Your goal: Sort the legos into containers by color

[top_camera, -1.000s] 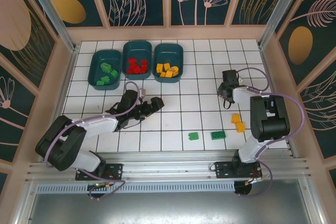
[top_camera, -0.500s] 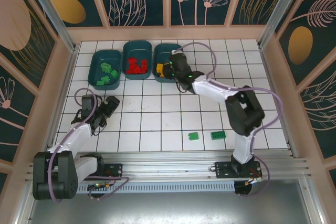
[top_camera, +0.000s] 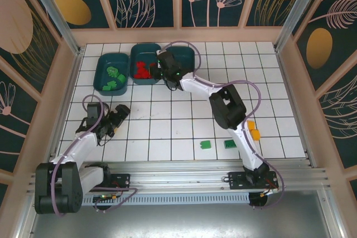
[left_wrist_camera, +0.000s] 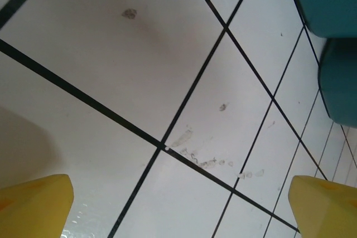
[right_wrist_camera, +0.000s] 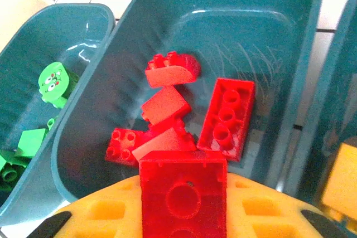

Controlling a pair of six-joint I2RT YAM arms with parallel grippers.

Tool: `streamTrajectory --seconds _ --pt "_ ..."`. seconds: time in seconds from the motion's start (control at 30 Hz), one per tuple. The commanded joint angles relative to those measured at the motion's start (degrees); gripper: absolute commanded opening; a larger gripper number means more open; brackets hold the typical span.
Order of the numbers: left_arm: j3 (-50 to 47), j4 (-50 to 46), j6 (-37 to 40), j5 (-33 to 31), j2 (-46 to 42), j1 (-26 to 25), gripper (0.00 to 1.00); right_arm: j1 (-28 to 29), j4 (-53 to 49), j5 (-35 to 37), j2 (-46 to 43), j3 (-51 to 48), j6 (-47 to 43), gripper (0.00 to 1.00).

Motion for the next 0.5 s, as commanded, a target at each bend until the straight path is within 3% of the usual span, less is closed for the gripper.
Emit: streamTrajectory --seconds 0.0,0.07,0.2,0.37,0.47 --pt "-1.00 0.89 0.91 3.88 -2.21 0.30 0.99 0.61 -2.05 -0.27 0.82 3.90 -0.77 0.54" --pt "-1.23 2.48 0.51 5.63 -3.59 0.30 0.99 0.93 -2.02 0.83 -1.06 3.13 -1.65 0.60" --pt "-1.88 5.07 -0.47 6.81 -5.24 0.30 0.99 1.24 -0.05 5.14 -8.19 -3.82 -2.07 0.61" --pt "-5.93 13.38 -3.55 10.42 -5.83 -0.72 0.98 1.04 2.02 15.03 -24.95 -25.49 -0.77 0.61" --pt "-7.21 18.73 -4.78 8.91 -6.57 -5.66 0.98 -0.83 -2.39 22.63 -36.71 -39.40 4.52 0.63"
